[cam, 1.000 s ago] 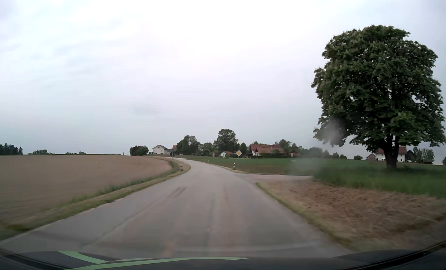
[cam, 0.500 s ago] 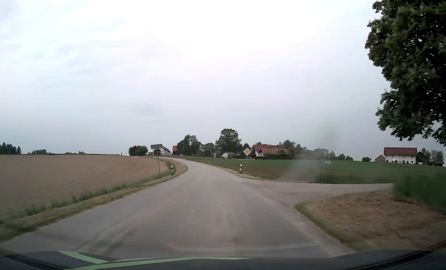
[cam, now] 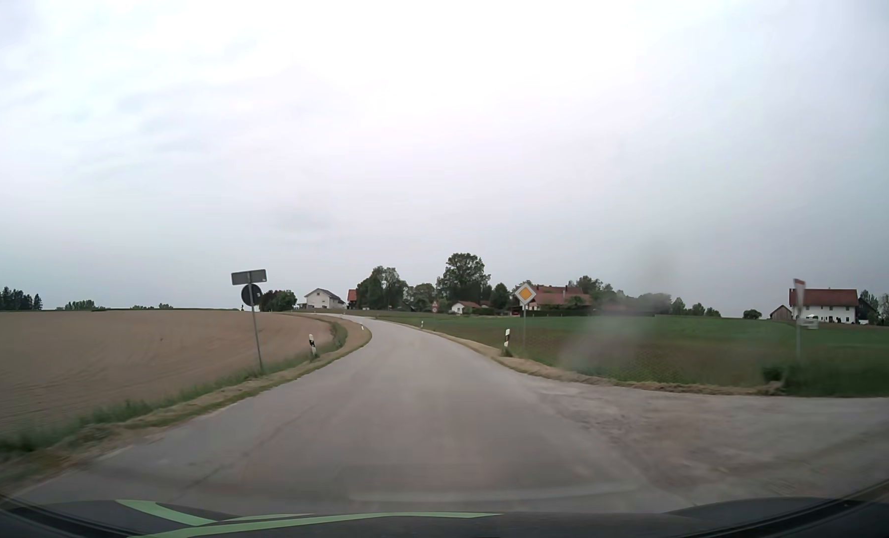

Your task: Follow the waypoints while adhering to traffic rules and regulations

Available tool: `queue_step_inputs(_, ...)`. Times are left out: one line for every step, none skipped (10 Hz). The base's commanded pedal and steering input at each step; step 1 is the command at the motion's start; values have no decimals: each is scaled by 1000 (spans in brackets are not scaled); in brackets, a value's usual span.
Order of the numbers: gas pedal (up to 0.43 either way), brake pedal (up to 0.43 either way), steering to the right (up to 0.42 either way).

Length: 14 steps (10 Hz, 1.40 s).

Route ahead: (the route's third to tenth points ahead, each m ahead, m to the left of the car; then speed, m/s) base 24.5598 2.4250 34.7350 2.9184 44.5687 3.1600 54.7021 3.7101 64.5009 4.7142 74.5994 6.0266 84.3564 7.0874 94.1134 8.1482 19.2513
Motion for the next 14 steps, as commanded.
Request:
queue_step_inputs(0, 0, -9)
queue_step_inputs(0, 0, -9)
queue_step_inputs(0, 0, -9)
queue_step_inputs(0, 0, -9)
queue_step_inputs(0, 0, -9)
queue_step_inputs(0, 0, -9)
queue_step_inputs(0, 0, -9)
queue_step_inputs(0, 0, -9)
queue_step_inputs(0, 0, -9)
queue_step_inputs(0, 0, -9)
queue_step_inputs(0, 0, -9)
queue_step_inputs(0, 0, -9)
queue_step_inputs(0, 0, -9)
queue_step_inputs(0, 0, -9)
